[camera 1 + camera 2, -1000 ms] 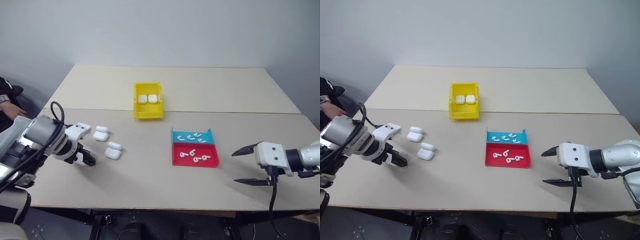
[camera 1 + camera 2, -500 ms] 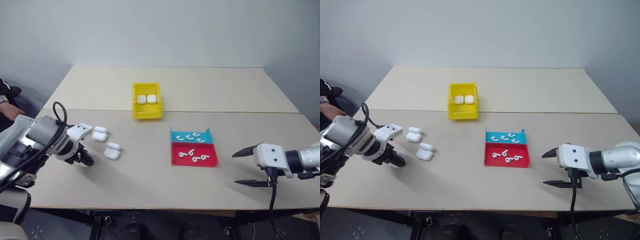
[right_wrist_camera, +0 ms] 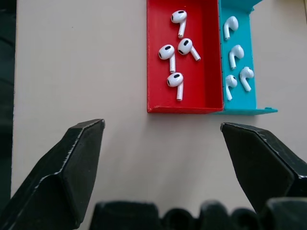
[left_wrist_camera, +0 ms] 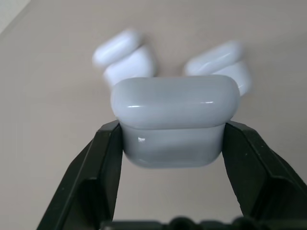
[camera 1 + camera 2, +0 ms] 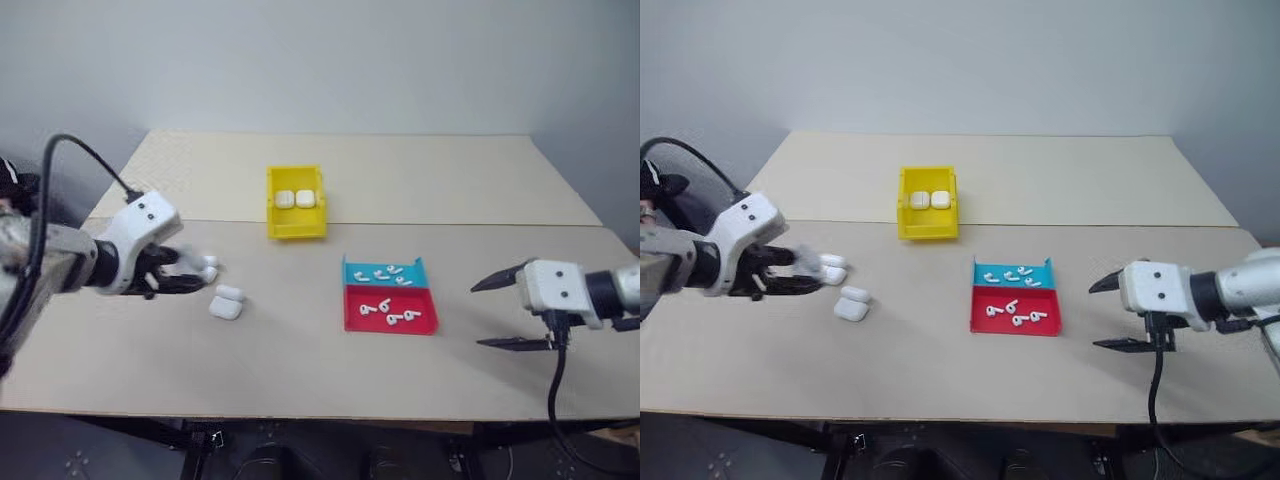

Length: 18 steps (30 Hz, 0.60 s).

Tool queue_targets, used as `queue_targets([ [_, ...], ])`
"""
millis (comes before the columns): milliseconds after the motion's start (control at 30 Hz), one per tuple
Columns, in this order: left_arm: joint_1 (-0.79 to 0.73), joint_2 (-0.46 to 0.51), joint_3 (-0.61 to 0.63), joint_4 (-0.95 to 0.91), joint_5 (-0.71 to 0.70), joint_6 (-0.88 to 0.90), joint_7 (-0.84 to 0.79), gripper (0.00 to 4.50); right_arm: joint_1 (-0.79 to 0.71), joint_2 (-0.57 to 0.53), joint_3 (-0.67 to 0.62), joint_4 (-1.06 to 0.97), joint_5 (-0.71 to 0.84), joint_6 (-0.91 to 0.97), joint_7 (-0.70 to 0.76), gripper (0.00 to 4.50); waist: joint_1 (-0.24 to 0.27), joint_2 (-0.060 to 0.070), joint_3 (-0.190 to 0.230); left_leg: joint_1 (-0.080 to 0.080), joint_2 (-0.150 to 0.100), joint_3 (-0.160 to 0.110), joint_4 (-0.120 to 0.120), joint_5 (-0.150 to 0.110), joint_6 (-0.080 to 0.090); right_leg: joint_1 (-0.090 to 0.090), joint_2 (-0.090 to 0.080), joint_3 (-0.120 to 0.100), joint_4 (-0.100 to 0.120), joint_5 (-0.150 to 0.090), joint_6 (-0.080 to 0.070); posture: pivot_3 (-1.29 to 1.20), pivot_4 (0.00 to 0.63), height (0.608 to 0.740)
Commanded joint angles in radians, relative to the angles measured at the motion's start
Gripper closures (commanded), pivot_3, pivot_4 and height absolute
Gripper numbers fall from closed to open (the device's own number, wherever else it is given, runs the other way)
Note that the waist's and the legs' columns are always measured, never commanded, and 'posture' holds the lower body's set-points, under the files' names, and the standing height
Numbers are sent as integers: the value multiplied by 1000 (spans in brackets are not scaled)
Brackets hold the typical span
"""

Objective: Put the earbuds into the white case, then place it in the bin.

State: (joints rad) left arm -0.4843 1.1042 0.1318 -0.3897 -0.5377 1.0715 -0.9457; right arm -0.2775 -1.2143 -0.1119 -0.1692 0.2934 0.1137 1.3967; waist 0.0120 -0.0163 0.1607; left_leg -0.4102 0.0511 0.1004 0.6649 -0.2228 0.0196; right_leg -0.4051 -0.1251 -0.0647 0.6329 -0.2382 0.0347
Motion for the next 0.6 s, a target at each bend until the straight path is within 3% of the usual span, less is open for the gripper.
queue_targets([
  [33,136,-194,159,-63,-25,-365,-32,1708,-92,-37,53,-30,-16,44,38,0,0,-1,0,-1,0,-1,0,0,0,0,0,-1,1,0,-1,0,150,740],
  [100,203,-323,134,-61,-5,-525,-26,1708,-166,-41,111,-37,-36,73,63,0,-1,0,0,1,0,0,0,0,0,2,1,-1,-1,0,-1,0,150,740],
  [167,233,-387,102,-47,16,-597,-21,1708,-217,-38,151,-34,-59,79,82,0,-1,-1,0,-1,0,0,0,0,0,1,1,-1,-1,1,-1,0,150,740],
  [200,261,-474,82,-16,25,-706,-24,1708,-263,-30,188,-33,-79,81,102,0,0,-1,0,-1,0,1,0,0,0,1,1,-1,-1,1,-1,0,150,740],
  [267,296,-591,54,31,31,-852,-29,1708,-327,-17,241,-30,-110,82,131,0,0,5,-3,-1,0,1,0,0,0,1,1,-1,-2,1,-1,0,150,740],
  [400,308,-763,12,157,36,-1082,-72,1708,-444,41,342,-5,-176,89,162,0,0,3,-3,-2,0,2,4,-1,1,1,1,-1,-1,1,0,0,150,740],
  [500,301,-818,-14,226,47,-1179,-95,1708,-487,75,385,15,-206,92,177,0,0,3,-3,-3,0,2,4,-2,3,1,1,-1,-1,1,0,0,150,740],
  [600,304,-813,-69,289,16,-1267,-256,1708,-529,121,450,41,-275,104,172,0,-1,3,-3,-3,0,1,4,-2,3,1,1,-2,-1,1,0,0,150,740],
])
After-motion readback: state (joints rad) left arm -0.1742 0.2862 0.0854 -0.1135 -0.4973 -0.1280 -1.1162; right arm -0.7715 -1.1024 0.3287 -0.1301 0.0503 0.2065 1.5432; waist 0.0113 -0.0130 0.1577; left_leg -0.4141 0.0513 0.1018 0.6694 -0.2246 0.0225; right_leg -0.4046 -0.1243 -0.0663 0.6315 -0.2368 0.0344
